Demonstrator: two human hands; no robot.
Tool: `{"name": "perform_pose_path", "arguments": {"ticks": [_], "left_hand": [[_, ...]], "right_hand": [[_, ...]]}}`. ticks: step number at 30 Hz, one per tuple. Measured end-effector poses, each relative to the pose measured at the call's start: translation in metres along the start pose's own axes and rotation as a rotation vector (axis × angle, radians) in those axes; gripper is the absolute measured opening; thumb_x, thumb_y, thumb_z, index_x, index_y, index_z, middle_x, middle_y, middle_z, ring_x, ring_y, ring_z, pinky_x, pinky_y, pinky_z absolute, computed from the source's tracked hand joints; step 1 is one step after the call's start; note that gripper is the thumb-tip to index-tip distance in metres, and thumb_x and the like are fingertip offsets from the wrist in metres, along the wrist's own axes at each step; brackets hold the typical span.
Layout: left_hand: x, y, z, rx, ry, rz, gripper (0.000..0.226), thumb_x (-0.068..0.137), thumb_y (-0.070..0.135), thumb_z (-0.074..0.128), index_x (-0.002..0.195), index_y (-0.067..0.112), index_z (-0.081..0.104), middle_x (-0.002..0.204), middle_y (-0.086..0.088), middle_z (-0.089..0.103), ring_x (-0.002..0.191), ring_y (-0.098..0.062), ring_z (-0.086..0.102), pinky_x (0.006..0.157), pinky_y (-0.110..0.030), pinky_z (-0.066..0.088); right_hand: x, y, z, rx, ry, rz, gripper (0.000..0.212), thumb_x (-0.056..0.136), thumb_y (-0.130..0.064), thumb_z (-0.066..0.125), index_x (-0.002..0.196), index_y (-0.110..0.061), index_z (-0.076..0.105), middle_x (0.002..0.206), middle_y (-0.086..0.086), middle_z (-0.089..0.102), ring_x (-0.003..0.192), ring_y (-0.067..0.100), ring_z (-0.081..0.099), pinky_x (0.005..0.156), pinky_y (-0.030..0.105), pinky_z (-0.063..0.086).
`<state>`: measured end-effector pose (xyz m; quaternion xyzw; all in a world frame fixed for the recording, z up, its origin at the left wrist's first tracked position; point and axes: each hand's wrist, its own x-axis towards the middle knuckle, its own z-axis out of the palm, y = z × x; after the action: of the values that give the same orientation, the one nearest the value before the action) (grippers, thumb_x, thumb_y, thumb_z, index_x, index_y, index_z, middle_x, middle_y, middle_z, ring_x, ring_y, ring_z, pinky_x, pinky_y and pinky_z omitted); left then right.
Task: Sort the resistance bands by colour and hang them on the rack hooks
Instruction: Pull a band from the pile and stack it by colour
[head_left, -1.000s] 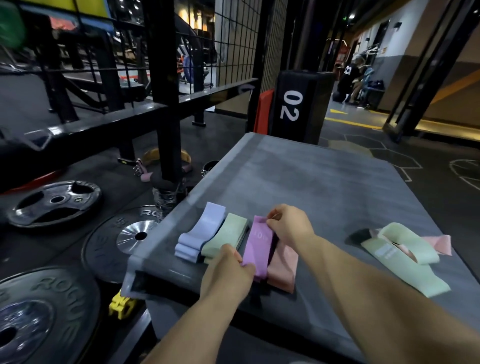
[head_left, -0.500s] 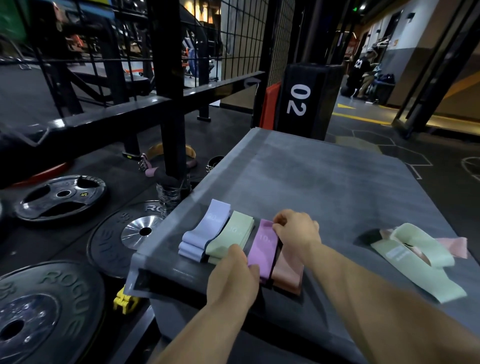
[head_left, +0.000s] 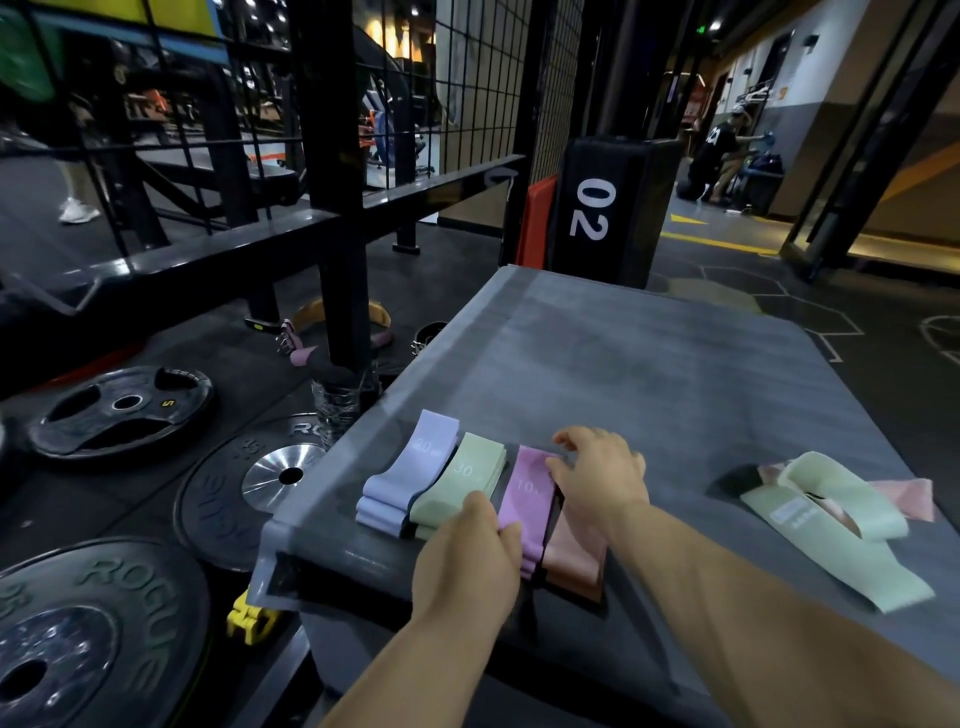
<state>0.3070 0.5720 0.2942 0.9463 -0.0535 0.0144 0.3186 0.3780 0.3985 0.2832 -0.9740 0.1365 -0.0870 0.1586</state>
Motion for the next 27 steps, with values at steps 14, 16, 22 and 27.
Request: {"name": "perform_pose_path", "arguments": {"ticks": [14,16,22,27], "left_hand": [[-0.01,0.004,0.047,0.3,-0.12,0.366,0.05,0.079,0.05,0.037,0.103,0.028,0.075,0.105,0.007,0.072,0.099,-0.017,0.069,0.083,-0.04,0.056],[-0.011,0.0,0.052,0.354,-0.191,0.358,0.05,0.077,0.05,0.036,0.104,0.032,0.073,0.107,0.005,0.072,0.098,-0.019,0.07,0.081,-0.042,0.056],[-0.012,-0.008,0.054,0.438,-0.286,0.376,0.056,0.069,0.056,0.033,0.102,0.035,0.074,0.111,0.005,0.071,0.097,-0.021,0.07,0.076,-0.046,0.056],[-0.012,-0.011,0.051,0.447,-0.326,0.372,0.064,0.069,0.062,0.031,0.111,0.034,0.071,0.12,0.006,0.068,0.104,-0.024,0.068,0.08,-0.048,0.054]], "right_hand": [[-0.017,0.028,-0.003,-0.355,-0.274,-0.458,0.086,0.071,-0.061,-0.015,0.152,-0.041,0.004,0.16,-0.02,-0.005,0.148,0.006,-0.005,0.118,0.035,0.005],[-0.014,0.028,-0.002,-0.352,-0.323,-0.456,0.085,0.074,-0.068,-0.018,0.153,-0.04,-0.001,0.16,-0.019,-0.009,0.148,0.006,-0.008,0.119,0.036,0.002],[-0.009,0.029,-0.002,-0.332,-0.412,-0.47,0.054,0.104,-0.044,0.018,0.153,-0.037,-0.002,0.16,-0.016,-0.013,0.148,0.006,-0.009,0.121,0.035,0.0],[-0.005,0.029,0.0,-0.335,-0.436,-0.48,0.055,0.104,-0.045,0.02,0.154,-0.035,-0.001,0.16,-0.015,-0.013,0.148,0.007,-0.009,0.12,0.034,-0.003]]}}
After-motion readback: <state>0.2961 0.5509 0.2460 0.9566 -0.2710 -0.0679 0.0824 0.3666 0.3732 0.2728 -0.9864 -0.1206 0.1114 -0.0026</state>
